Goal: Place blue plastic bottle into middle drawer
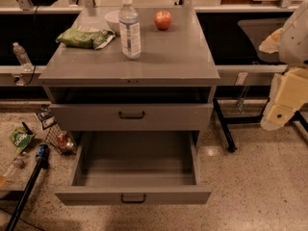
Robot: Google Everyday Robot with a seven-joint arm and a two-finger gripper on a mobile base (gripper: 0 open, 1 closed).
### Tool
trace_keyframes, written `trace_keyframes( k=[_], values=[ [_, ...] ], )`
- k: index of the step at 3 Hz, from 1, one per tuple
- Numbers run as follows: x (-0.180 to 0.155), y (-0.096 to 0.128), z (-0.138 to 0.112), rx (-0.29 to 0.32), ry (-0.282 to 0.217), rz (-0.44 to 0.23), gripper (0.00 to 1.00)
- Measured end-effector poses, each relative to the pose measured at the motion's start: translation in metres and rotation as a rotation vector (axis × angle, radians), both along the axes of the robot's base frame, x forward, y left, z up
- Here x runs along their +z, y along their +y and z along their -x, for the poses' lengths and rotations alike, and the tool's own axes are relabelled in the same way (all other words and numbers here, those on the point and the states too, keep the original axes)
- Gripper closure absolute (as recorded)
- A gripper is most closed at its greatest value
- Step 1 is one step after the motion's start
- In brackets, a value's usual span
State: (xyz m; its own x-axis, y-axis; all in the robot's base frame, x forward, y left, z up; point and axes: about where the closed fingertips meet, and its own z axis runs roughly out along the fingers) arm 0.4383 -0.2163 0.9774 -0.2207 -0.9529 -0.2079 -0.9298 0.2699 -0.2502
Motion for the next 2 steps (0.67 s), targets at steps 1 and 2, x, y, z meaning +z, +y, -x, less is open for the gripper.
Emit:
trace_keyframes(
  k=[1,2],
  values=[
    [0.0,0.0,0.0,0.0,0.0,0.0,0.0],
    [-0.011,0.009,-0.021,-0.008,-0.012,-0.112,0.0]
  ],
)
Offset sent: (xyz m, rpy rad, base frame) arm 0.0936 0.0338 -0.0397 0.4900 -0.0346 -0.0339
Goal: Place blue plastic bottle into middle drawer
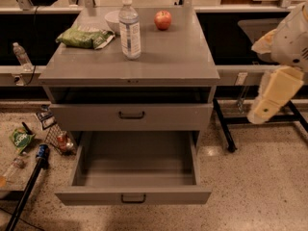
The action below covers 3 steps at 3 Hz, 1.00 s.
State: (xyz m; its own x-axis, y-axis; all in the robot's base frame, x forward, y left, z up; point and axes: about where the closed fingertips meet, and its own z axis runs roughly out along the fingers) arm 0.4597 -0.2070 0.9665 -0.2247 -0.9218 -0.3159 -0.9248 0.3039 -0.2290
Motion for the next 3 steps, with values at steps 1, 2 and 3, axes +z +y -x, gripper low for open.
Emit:
trace_keyframes(
  k=[1,2,3],
  values=[
    [-0.02,0.035,-0.064,0.003,-0.051,-0.28,0.0],
    [-0.041,0.068,-0.103,0.028,-0.074,-0.41,0.0],
    [-0.046,0.072,-0.11,0.024,-0.076,-0.431,0.0]
  ],
)
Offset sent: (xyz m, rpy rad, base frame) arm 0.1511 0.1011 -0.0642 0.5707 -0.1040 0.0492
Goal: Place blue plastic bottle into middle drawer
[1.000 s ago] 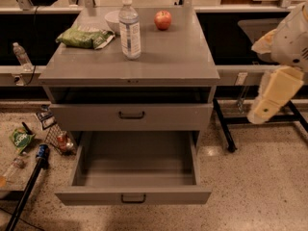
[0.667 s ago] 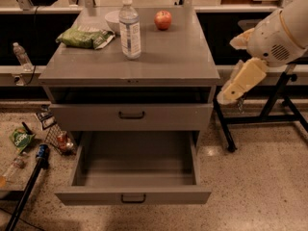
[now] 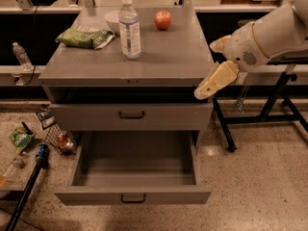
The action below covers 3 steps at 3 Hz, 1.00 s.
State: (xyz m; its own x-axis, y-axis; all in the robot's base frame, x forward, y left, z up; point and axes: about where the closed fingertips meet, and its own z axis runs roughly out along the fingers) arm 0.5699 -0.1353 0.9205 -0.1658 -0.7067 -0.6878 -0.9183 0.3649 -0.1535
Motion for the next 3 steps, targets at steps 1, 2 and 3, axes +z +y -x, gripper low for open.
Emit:
trace_keyframes(
  k=[1,2,3],
  values=[
    [0.0,0.0,0.0,0.0,0.0,0.0,0.0],
    [0.001,0.024,-0.061,-0.06,-0.062,-0.103,0.0],
    [0.006,0.04,-0.119,-0.158,-0.116,-0.199,0.0]
  ],
)
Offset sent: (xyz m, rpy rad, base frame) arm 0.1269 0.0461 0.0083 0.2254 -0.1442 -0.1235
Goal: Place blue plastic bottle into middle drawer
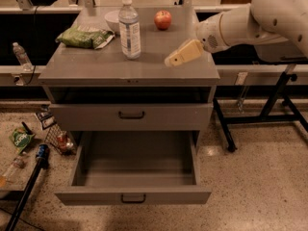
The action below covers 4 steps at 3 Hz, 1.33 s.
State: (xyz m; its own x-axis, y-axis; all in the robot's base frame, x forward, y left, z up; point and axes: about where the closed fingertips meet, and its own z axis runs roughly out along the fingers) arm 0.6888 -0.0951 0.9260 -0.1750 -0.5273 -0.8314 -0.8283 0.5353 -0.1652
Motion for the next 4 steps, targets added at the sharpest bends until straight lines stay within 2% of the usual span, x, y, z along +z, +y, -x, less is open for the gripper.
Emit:
trace_keyframes(
  k=[1,2,4],
  values=[
    [-0.008,0.026,-0.051,-0.073,-0.016,-0.098,0.0],
    [-0.01,0.06,-0.081,-0.075,-0.027,-0.137,0.0],
    [-0.011,0.077,-0.087,-0.052,-0.034,-0.161,0.0]
  ],
)
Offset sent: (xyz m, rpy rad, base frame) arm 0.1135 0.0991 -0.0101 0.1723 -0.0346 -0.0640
